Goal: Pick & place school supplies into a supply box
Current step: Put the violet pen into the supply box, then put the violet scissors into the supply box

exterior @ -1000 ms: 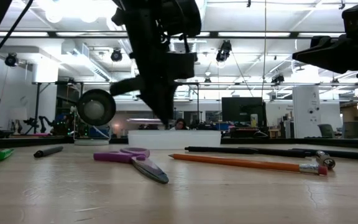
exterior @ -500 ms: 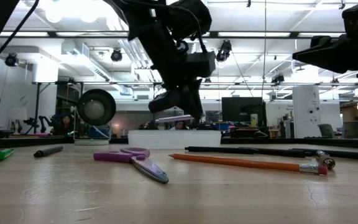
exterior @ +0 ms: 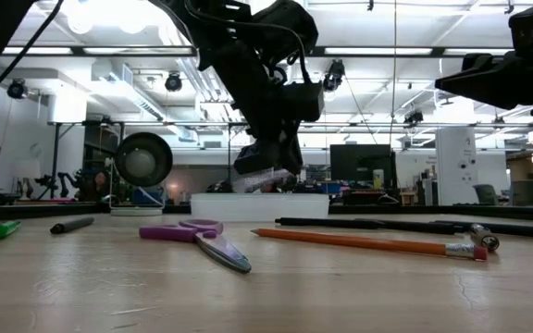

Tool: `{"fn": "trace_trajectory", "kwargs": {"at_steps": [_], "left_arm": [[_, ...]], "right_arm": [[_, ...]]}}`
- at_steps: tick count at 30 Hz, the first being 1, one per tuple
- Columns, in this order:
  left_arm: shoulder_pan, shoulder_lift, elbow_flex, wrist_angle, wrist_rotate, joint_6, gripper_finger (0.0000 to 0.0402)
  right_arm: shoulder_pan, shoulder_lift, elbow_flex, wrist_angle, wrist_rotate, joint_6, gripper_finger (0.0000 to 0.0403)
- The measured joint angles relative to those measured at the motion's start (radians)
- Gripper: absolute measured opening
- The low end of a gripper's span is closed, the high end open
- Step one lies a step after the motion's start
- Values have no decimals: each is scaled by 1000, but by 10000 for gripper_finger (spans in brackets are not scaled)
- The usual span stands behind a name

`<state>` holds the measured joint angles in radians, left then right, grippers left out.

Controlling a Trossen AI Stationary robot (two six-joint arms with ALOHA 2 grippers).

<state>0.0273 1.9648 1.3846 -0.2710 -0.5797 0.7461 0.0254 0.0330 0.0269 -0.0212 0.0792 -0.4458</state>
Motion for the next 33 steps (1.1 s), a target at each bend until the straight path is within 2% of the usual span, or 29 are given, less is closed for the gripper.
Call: {"fn": "trace_trajectory", "kwargs": {"at_steps": [5,14,28,33], "left_arm": [[0,0,0,-1,0,0,70],[-9,0,0,-26,-1,-48,72],[-100,-6,0,-138,5,-133,73],[-134,-8,3,-141,102,-139,73]], "right_arm": [[0,0,0,0,0,0,68],[0,0,0,0,0,0,68],[0,1,0,0,0,0,68],[1,1,0,0,0,0,68]]}}
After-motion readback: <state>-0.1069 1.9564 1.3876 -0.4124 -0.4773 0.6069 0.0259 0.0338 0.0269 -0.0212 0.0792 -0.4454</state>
